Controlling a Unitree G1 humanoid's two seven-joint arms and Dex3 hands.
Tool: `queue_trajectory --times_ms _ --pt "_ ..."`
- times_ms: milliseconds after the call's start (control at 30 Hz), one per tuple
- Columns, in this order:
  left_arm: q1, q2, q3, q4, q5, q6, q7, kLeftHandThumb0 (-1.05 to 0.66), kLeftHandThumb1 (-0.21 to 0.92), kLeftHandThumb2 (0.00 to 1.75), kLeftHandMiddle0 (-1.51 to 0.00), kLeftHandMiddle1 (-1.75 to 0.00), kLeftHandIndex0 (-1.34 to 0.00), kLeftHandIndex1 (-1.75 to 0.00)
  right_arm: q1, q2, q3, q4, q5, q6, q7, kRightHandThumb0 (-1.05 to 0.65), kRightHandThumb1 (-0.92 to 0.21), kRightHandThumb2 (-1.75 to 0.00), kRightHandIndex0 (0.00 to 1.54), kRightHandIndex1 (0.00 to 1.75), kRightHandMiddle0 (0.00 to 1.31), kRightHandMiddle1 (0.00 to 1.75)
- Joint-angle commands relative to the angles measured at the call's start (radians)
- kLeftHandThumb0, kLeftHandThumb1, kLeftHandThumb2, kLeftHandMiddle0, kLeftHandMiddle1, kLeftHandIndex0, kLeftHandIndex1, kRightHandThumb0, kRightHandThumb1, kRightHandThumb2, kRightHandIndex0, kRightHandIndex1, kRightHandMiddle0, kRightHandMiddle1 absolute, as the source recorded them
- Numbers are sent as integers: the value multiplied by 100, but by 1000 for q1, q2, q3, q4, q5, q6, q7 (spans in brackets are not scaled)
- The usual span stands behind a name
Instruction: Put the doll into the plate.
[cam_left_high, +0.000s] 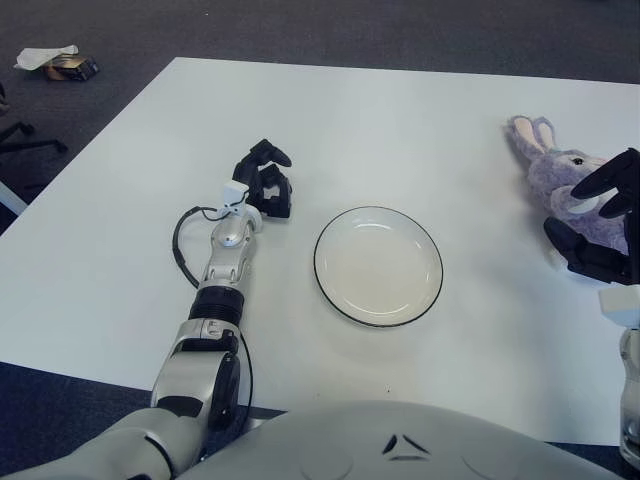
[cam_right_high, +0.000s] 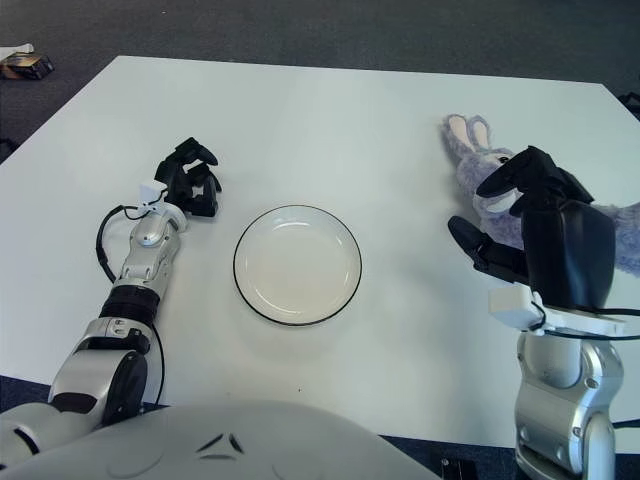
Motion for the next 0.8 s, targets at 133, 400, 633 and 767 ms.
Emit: queue_trajectory --times_ms 133,400,633,767 --pt "39 -3 -5 40 5 31 6 -2 -6 172 -93 -175 -69 -164 89 -67 -84 12 -120 -51 51 -89 -83 -54 12 120 0 136" --pt "28 -4 5 55 -9 27 4 -2 -6 171 -93 -175 -70 -162 154 -107 -172 -23 -176 -46 173 -98 -92 -46 2 96 0 117" --pt "25 -5 7 52 -6 35 11 -2 -6 171 -93 -175 -71 -161 140 -116 -189 -12 -234 -30 221 -100 -92 -37 0 77 0 107" --pt "25 -5 6 50 1 36 22 -1 2 164 -78 -175 -68 -169 139 -128 -198 13 -259 -36 224 -101 -92 -34 0 65 0 103"
